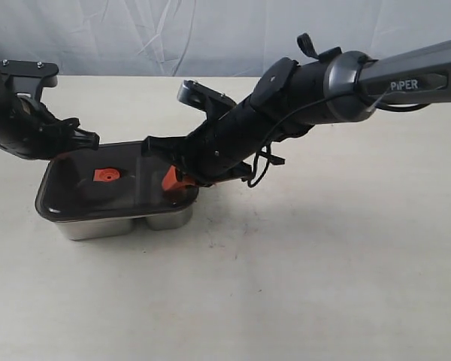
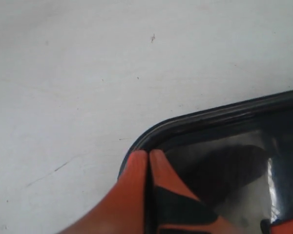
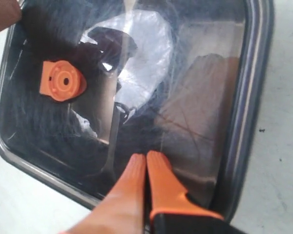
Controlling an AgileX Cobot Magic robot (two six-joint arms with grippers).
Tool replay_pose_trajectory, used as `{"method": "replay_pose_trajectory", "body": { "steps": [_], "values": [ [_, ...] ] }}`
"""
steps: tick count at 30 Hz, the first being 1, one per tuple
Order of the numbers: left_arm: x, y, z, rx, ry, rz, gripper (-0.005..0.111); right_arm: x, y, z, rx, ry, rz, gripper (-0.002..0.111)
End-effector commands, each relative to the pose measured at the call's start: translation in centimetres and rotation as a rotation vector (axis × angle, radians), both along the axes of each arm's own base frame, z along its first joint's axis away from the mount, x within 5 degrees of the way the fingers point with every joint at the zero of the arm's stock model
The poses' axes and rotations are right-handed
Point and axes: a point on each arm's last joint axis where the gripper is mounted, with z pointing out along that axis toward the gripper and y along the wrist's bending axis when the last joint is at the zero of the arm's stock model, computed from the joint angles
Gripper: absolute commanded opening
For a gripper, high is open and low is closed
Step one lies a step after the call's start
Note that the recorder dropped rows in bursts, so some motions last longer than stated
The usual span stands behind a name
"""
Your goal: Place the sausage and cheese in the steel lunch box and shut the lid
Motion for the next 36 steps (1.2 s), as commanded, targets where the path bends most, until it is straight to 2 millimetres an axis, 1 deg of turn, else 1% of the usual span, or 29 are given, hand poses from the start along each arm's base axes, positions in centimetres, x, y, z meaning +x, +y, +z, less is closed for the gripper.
{"method": "replay_pose_trajectory", "body": {
  "steps": [1,2,3,4,5,7,9,10,12,13,15,16,17,19,22,25,28,30,33,35,36],
  "values": [
    [-2.2,0.3,4.2,-0.030,-0.062,0.016,0.000,-0.3,-1.2,3.4,-0.050,-0.172,0.083,-0.001],
    [-2.8,0.4,5.8,-0.035,-0.103,0.013,0.000,-0.4,-1.5,4.8,-0.043,-0.204,0.072,-0.001],
    [-3.8,0.6,7.8,-0.045,-0.160,0.013,0.000,-0.7,-2.2,7.5,-0.029,-0.272,0.069,-0.001],
    [-4.4,0.7,8.8,-0.053,-0.199,0.013,0.000,-0.9,-2.5,8.8,-0.021,-0.299,0.061,-0.001],
    [-5.6,0.9,10.2,-0.063,-0.255,0.012,0.000,-1.2,-3.1,10.3,-0.018,-0.335,0.057,-0.001],
    [-7.6,1.3,12.4,-0.082,-0.349,0.010,0.000,-2.0,-4.2,13.1,-0.023,-0.398,0.051,-0.001],
    [-10.6,1.8,14.3,-0.099,-0.453,0.007,0.000,-3.0,-5.9,15.7,-0.060,-0.464,0.045,-0.001],
    [-11.9,2.1,15.0,-0.103,-0.498,0.005,0.000,-3.5,-6.8,16.9,-0.067,-0.488,0.033,-0.001],
    [-15.6,2.7,16.3,-0.124,-0.606,0.004,0.000,-5.0,-8.8,18.6,-0.078,-0.535,0.006,-0.001],
    [-17.2,3.0,16.4,-0.130,-0.641,0.004,0.000,-5.8,-9.6,19.1,-0.072,-0.548,-0.002,-0.001],
    [-21.1,3.7,16.8,-0.144,-0.721,0.006,0.000,-7.9,-11.6,19.6,-0.054,-0.573,-0.010,-0.001],
    [-22.9,4.1,16.8,-0.148,-0.748,0.008,0.000,-9.0,-12.7,19.6,-0.045,-0.583,-0.015,-0.001],
    [-24.5,4.4,16.9,-0.154,-0.780,0.010,0.000,-9.8,-13.5,19.2,-0.044,-0.585,-0.018,-0.001],
    [-27.3,5.0,16.3,-0.141,-0.811,0.014,0.000,-11.4,-15.3,18.8,-0.030,-0.629,-0.030,-0.001],
    [-30.4,5.6,15.4,-0.160,-0.799,0.028,0.000,-13.5,-17.3,18.3,-0.029,-0.638,-0.026,-0.001],
    [-32.6,6.1,14.6,-0.151,-0.782,0.038,0.000,-14.8,-18.5,18.2,-0.031,-0.634,-0.018,-0.001],
    [-34.0,6.5,14.1,-0.142,-0.799,0.045,0.000,-15.5,-19.1,18.8,-0.017,-0.647,-0.019,-0.001],
    [-34.4,6.5,14.1,-0.145,-0.815,0.045,0.000,-15.7,-19.3,19.1,-0.005,-0.660,-0.023,-0.001],
    [-34.4,6.5,14.1,-0.146,-0.817,0.045,0.000,-15.9,-19.4,19.1,0.001,-0.668,-0.021,-0.001],
    [-34.4,6.5,14.1,-0.146,-0.817,0.045,0.000,-16.4,-20.2,19.5,0.014,-0.696,-0.036,-0.001],
    [-34.4,6.5,14.1,-0.146,-0.817,0.045,0.000,-16.6,-20.8,19.7,0.037,-0.691,-0.069,-0.001]
  ]
}}
